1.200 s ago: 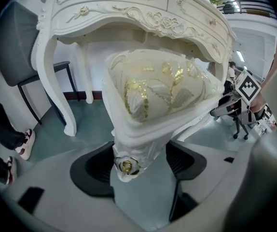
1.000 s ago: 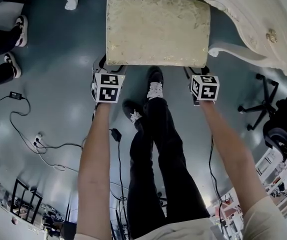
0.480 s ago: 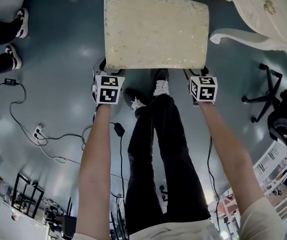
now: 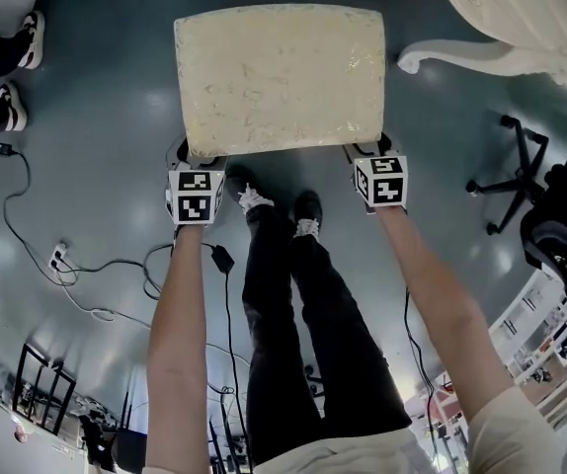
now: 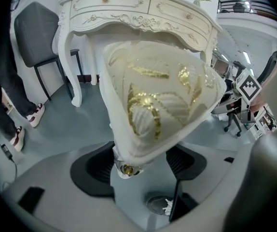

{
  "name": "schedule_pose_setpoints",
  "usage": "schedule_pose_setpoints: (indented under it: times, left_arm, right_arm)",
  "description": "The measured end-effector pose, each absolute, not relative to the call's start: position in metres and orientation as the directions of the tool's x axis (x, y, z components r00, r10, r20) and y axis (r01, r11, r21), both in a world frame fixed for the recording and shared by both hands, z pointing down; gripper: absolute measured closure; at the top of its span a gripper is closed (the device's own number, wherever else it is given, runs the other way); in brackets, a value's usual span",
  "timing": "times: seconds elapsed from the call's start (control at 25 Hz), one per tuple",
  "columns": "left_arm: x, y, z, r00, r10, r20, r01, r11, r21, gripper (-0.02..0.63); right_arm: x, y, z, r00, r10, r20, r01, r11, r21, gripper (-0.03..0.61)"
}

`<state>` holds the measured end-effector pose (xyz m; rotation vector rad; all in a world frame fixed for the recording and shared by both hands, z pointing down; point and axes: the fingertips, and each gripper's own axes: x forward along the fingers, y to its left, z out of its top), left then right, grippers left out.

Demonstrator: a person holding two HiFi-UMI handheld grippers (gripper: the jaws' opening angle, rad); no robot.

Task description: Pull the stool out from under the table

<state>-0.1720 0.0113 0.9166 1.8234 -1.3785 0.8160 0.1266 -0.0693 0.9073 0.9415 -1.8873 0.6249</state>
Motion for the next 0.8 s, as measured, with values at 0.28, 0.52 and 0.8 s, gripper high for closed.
schedule_pose_setpoints:
  times: [0.28, 0.52, 0.8]
  left_arm:
    - [-0.143, 0.051, 0.918, 0.220, -0.540, 0.813, -0.974, -0.158, 0.159, 0.279]
    - [-0.130, 0.086, 0.918, 0.221, -0.540, 0.812, -0.975, -0.149, 0.166, 0.279]
    - [-0.111, 0.131, 0.922, 0.238, -0.475, 0.847, -0.970, -0.167, 0.179, 0.278]
  right_arm:
    - [0.152, -0.040, 0.907, -0.299, -0.335, 0.893, -0.789, 0.613, -0.035, 0.295]
    - [0.164, -0.006, 0.906, -0.302, -0.321, 0.898, -0.787, 0.616, -0.044, 0.295]
    - [0.183, 0.036, 0.909, -0.283, -0.264, 0.922, -0.773, 0.632, -0.057, 0.295]
